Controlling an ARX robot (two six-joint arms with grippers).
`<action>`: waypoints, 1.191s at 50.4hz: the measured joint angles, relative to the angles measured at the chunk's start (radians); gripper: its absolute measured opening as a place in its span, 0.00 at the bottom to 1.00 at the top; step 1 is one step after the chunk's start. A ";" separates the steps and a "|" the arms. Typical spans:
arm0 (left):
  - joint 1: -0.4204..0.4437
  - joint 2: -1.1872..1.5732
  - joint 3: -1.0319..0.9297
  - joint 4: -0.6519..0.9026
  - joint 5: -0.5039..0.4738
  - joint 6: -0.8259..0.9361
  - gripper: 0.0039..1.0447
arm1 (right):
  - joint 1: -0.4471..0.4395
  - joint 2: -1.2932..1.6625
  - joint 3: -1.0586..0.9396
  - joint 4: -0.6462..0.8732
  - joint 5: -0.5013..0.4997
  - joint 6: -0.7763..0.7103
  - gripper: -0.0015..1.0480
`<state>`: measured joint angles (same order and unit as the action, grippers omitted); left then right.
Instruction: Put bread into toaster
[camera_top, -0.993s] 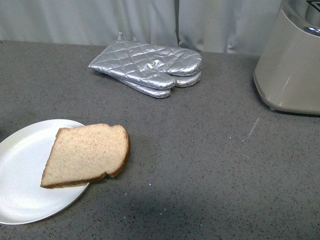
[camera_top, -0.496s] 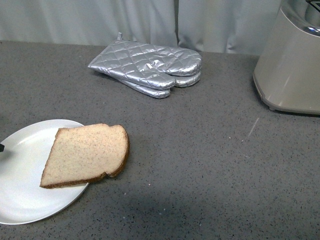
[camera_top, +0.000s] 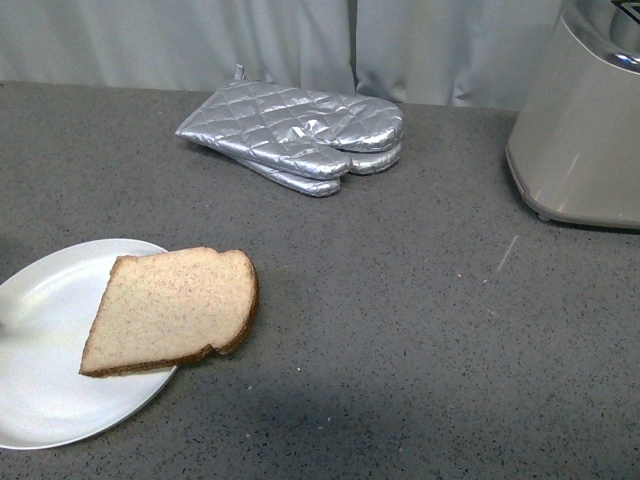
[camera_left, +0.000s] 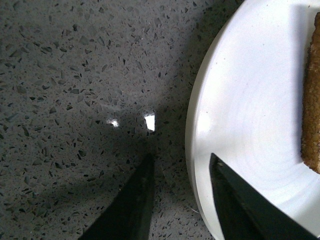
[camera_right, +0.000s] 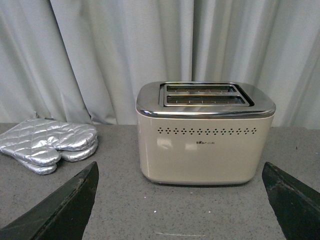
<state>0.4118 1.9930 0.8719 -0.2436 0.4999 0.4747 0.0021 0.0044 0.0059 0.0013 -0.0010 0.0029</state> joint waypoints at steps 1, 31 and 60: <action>0.000 0.000 0.000 0.000 0.000 -0.001 0.28 | 0.000 0.000 0.000 0.000 0.000 0.000 0.91; -0.180 -0.147 -0.029 0.194 0.071 -0.395 0.03 | 0.000 0.000 0.000 0.000 0.000 0.000 0.91; -0.703 -0.087 -0.048 0.438 -0.080 -0.845 0.03 | 0.000 0.000 0.000 0.000 0.000 0.000 0.91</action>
<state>-0.2913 1.9064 0.8238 0.1944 0.4194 -0.3698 0.0021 0.0044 0.0059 0.0017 -0.0010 0.0029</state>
